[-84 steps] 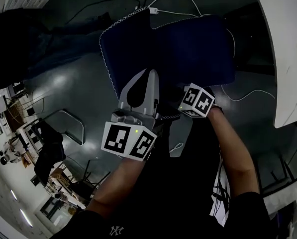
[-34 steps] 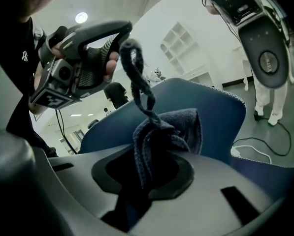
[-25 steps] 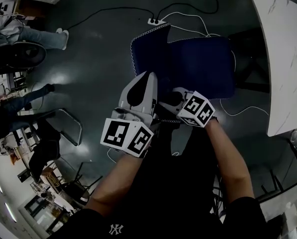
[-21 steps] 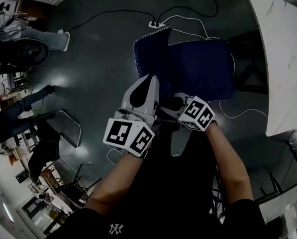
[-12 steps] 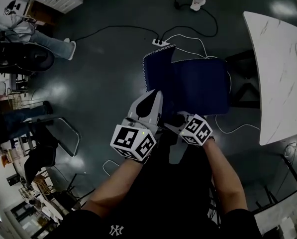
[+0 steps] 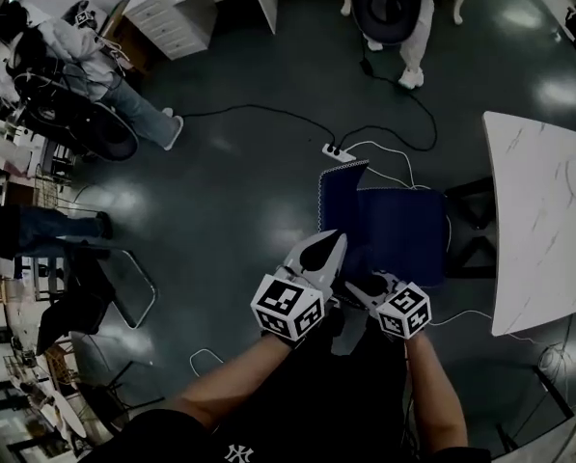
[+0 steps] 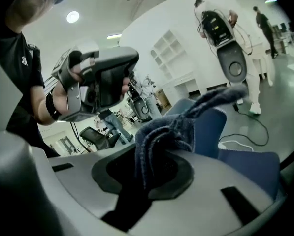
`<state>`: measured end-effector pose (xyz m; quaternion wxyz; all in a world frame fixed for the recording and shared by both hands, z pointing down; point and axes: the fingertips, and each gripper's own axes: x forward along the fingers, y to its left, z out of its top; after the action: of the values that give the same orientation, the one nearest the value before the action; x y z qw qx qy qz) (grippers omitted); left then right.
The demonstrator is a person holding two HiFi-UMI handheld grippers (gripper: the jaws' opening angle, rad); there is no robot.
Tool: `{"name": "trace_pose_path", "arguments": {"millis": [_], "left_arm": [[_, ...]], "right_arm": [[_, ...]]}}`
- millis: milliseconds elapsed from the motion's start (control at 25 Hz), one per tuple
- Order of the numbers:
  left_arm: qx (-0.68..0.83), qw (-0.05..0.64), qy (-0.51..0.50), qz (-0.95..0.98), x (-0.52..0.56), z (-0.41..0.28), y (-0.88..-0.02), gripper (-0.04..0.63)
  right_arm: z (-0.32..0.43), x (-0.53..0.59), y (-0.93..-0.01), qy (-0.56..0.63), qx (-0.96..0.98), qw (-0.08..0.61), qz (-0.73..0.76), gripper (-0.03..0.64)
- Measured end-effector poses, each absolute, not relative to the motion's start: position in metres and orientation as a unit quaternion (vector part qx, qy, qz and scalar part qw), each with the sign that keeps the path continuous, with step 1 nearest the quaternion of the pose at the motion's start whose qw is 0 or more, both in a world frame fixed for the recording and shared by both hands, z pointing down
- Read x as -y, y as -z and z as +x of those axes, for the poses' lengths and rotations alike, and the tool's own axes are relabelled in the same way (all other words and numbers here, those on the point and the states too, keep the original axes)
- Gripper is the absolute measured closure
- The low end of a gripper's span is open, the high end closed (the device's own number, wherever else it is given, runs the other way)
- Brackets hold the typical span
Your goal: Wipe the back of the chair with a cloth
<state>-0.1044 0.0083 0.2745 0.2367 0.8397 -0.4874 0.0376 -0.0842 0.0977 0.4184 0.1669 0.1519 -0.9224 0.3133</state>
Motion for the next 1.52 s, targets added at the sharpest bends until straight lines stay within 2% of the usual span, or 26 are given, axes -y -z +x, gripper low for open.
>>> {"name": "trace_pose_path", "arguments": {"millis": [440, 840, 1080, 1520], "left_arm": [[0.448, 0.191, -0.004, 0.874, -0.019, -0.110, -0.188, 0.588], [0.415, 0.157, 0.009, 0.896, -0.015, -0.101, -0.128, 0.588], [0.397, 0.132, 0.018, 0.908, -0.034, -0.067, -0.075, 0.588], [0.407, 0.099, 0.029, 0.908, -0.040, -0.100, -0.055, 0.588]], "right_arm": [[-0.074, -0.060, -0.256, -0.234, 0.937, 0.101, 0.238, 0.528], [-0.066, -0.033, -0.151, -0.168, 0.938, 0.074, 0.293, 0.528], [-0.032, -0.046, -0.089, -0.137, 0.939, 0.054, 0.312, 0.529], [-0.066, -0.048, -0.067, -0.100, 0.940, 0.048, 0.324, 0.534]]}}
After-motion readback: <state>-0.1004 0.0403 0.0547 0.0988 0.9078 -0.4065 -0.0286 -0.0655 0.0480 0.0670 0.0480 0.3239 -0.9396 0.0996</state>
